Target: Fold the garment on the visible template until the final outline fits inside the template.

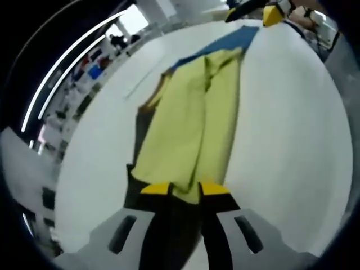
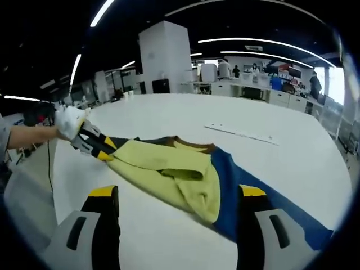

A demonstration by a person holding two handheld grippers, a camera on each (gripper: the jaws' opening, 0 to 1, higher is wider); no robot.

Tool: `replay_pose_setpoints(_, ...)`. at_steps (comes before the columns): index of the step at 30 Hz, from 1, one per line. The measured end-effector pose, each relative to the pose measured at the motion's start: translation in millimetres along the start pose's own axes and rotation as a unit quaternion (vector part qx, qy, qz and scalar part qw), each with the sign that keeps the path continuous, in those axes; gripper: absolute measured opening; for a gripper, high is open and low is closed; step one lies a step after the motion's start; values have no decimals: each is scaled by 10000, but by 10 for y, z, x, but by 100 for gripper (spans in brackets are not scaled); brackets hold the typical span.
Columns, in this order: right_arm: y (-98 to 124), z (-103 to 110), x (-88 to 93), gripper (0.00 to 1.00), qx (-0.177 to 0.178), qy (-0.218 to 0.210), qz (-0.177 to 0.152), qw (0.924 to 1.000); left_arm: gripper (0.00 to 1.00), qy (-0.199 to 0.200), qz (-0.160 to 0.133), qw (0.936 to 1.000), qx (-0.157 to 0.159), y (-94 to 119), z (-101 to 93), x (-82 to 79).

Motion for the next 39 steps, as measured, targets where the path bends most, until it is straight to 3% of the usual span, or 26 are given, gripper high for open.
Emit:
replay_pose_setpoints(3,-7,-7,34,84,11,-27,34,10000,13,-377,-31,9992,-160,-4,-2,-3)
replay_pose_setpoints(6,-14,5,59,84,2,-25,76,10000,10,-348,-33,9993,-89,-6,-44,-1)
replay_pose_setpoints(10,-31,36,63,83,-39,-35,86,9999,9,-668,-42,9975,-210,-10,-53,-22)
replay_pose_setpoints(15,-44,62,82,81,-69,-95,54,9999,0,-1181,59,9929,-135,-58,-163,-5)
replay_pose_setpoints(18,-57,101,122,81,-110,-76,110,9998,0,-1412,77,9897,-212,-57,-176,-16)
replay_pose_setpoints(24,-85,222,187,79,-223,-39,197,9995,0,-1210,100,9924,-204,-62,-104,-20)
replay_pose_setpoints(27,-105,275,200,79,-284,-16,219,9994,0,-815,95,9965,-172,-53,-85,-33)
replay_pose_setpoints(39,-184,420,246,72,-444,38,323,9985,0,-661,-19,9965,-518,75,109,-123)
Point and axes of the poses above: the point that each gripper's makers call its tool centre point, and the gripper's own axes: y roughly backward along the fingers, z roughly to its left, x roughly out of its underside, the point moved 4 cm from there along y, roughly backward along the fingers, and after that the axes turned 3 degrees about -x, right-handed, at the moved point
